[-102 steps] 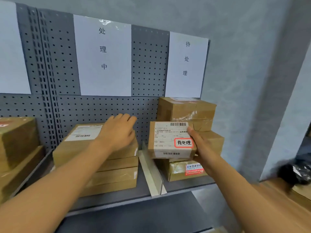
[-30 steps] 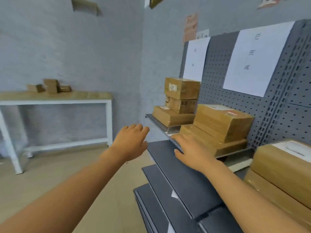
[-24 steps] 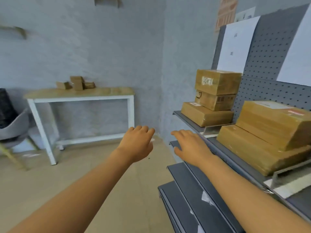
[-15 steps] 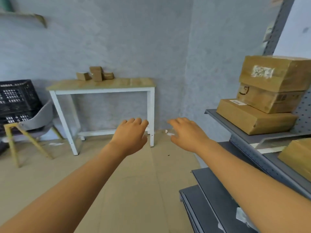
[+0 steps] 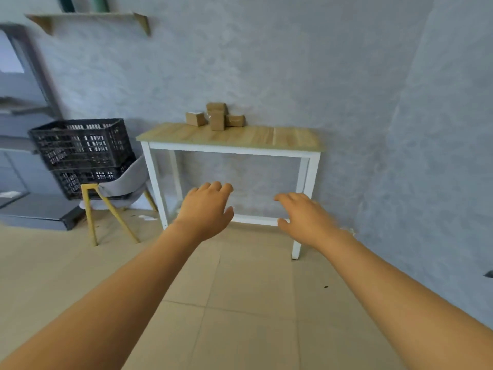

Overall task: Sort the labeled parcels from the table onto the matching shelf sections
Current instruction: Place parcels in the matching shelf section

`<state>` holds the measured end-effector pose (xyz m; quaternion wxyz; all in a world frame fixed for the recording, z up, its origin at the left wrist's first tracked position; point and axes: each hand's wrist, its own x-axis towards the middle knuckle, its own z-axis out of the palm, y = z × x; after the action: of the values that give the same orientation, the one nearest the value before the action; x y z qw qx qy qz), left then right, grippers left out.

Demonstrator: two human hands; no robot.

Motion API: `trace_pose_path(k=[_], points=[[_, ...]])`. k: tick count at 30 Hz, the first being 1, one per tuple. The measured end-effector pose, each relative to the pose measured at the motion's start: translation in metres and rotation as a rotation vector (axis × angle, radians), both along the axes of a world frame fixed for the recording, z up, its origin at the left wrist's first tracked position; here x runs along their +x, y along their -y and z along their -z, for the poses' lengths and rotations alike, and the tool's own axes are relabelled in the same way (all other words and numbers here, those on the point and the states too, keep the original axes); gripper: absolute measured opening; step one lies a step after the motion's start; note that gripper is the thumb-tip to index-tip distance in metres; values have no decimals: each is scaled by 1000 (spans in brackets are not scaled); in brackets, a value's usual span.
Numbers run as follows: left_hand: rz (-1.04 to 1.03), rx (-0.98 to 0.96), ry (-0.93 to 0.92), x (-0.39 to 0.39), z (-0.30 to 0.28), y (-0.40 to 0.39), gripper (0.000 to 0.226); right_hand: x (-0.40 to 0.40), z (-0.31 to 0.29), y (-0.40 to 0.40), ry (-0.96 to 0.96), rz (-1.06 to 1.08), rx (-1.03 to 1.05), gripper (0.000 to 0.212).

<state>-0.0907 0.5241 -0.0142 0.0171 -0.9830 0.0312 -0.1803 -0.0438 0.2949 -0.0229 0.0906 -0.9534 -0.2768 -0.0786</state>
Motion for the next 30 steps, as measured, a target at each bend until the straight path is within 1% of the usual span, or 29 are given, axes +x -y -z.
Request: trace_pose_path(k=[6,10,14,20,24,28,30], points=[[-105,15,-54,110,22,-97,46,130,12,-92,-20,-74,26,54],[-114,9,-43,202,28,-161,46,224,17,-150,-49,-68,23,53],[-101,11,-81,295,22,-211,47,313,11,-194,-72,-37,33,53],[-60,15,-101,426,15,-247,49,434,12,-230,-97,8,60,53],[-35,6,-62,519,19,-267,46,528,15,-253,-94,19,68,51],[-56,18,-49,612,23,-291,45,630,19,-285,-58,8,102,49],[-71,21,-62,652,21,-307,44,678,17,-304,-73,2,101,50]])
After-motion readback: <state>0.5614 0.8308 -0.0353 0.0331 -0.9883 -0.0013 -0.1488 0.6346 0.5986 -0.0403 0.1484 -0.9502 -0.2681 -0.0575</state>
